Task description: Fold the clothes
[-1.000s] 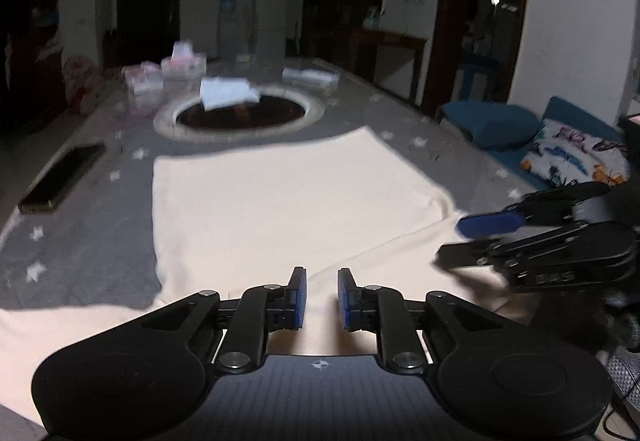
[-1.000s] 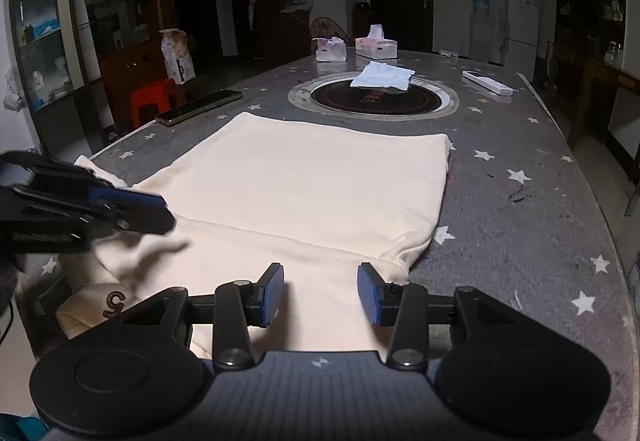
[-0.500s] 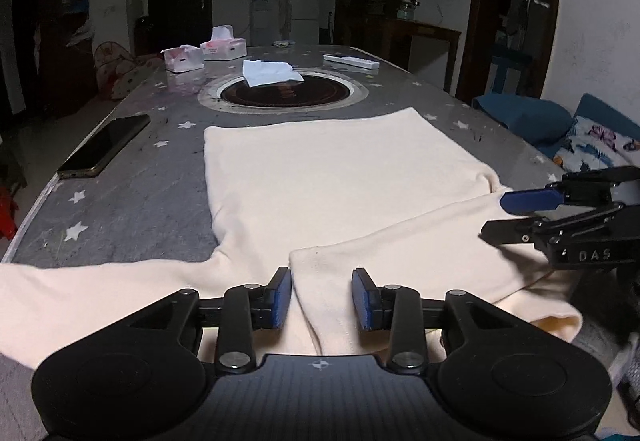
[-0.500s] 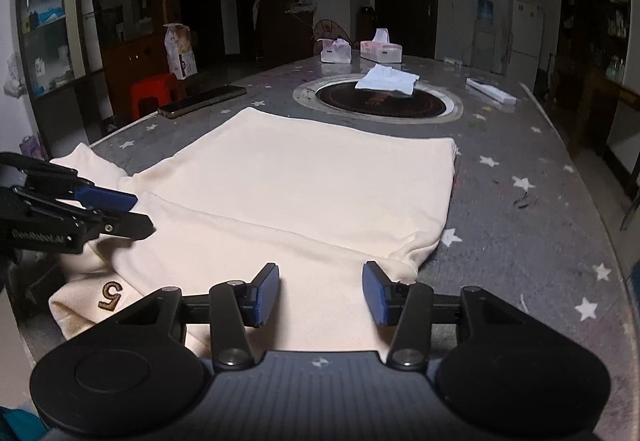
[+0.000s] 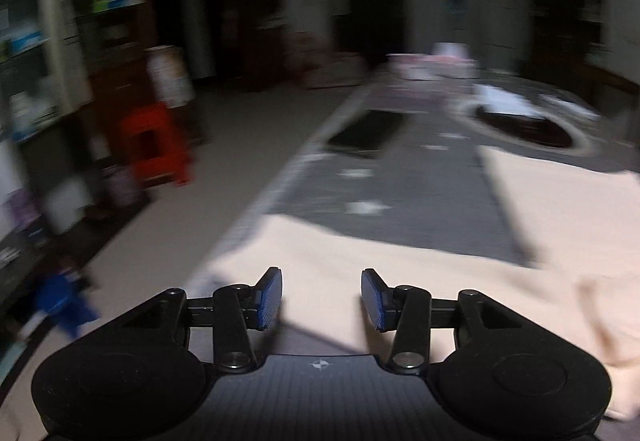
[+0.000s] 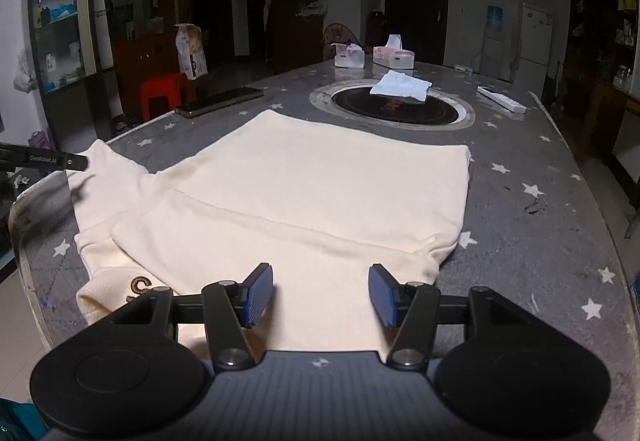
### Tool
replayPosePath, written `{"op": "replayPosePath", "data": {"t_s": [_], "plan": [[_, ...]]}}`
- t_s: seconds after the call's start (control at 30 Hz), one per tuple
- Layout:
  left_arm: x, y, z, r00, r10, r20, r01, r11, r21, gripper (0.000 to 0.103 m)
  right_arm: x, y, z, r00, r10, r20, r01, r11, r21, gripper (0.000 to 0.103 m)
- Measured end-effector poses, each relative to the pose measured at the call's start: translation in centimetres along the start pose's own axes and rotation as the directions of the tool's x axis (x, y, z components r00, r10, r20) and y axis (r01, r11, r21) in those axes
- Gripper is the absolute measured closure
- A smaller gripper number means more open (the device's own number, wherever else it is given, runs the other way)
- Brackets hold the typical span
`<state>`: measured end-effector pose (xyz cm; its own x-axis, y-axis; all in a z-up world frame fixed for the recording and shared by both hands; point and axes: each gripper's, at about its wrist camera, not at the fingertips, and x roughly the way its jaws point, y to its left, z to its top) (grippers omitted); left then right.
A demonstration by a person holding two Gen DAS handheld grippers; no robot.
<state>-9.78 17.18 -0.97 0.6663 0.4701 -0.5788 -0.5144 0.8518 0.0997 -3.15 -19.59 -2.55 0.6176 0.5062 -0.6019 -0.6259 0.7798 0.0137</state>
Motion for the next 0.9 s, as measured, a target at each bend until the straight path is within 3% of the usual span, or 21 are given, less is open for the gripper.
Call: {"op": "replayPosePath", "data": {"t_s": [0.13, 0.3, 0.47, 0.53, 0.63, 0.73, 0.8, 0.9], "plan": [[1.6, 2.3, 0.1, 0.994, 0.103, -0.029, -0.105, 0.992, -0.064, 0.049, -0.1, 0.1, 0.0, 1.0, 0.003, 0.002, -0.003, 1.0, 0.004, 0.049], [2.6, 3.4, 0.1, 0.995, 0.091, -0.05, -0.096, 0.989, -0.111, 0.051, -0.3, 0.2, 0.0, 1.0, 0.004, 0.006, -0.004, 1.0, 0.004, 0.049], [2.8, 3.2, 0.2, 0.997, 0.069, -0.026, -0.071, 0.992, -0.102, 0.093, -0.7, 0.1, 0.0, 1.0, -0.001, 0.014, 0.001, 1.0, 0.014, 0.049], [2.4, 3.1, 0.4, 0.999, 0.052, -0.007, -0.052, 0.993, -0.103, 0.095, -0.8, 0.1, 0.0, 1.0, -0.002, 0.019, 0.002, 1.0, 0.017, 0.049], [0.7, 2.4, 1.2, 0.999, -0.031, 0.04, 0.035, 0.994, -0.106, 0.096, -1.0, 0.0, 0.1, 1.0, -0.001, 0.028, 0.001, 1.0, 0.023, 0.049], [-1.8, 0.1, 2.3, 0.98, -0.176, 0.089, 0.183, 0.98, -0.074, 0.097, -1.3, -0.2, 0.1, 0.999, 0.002, 0.036, -0.003, 0.999, 0.034, 0.049], [-3.5, -1.4, 3.0, 0.955, -0.272, 0.119, 0.279, 0.959, -0.048, 0.097, -1.5, -0.3, 0.1, 0.999, 0.003, 0.045, -0.005, 0.999, 0.045, 0.049], [-6.0, -3.6, 4.1, 0.898, -0.41, 0.158, 0.416, 0.909, -0.005, 0.097, -1.8, -0.6, 0.1, 0.998, 0.0, 0.057, -0.003, 0.998, 0.061, 0.049]]}}
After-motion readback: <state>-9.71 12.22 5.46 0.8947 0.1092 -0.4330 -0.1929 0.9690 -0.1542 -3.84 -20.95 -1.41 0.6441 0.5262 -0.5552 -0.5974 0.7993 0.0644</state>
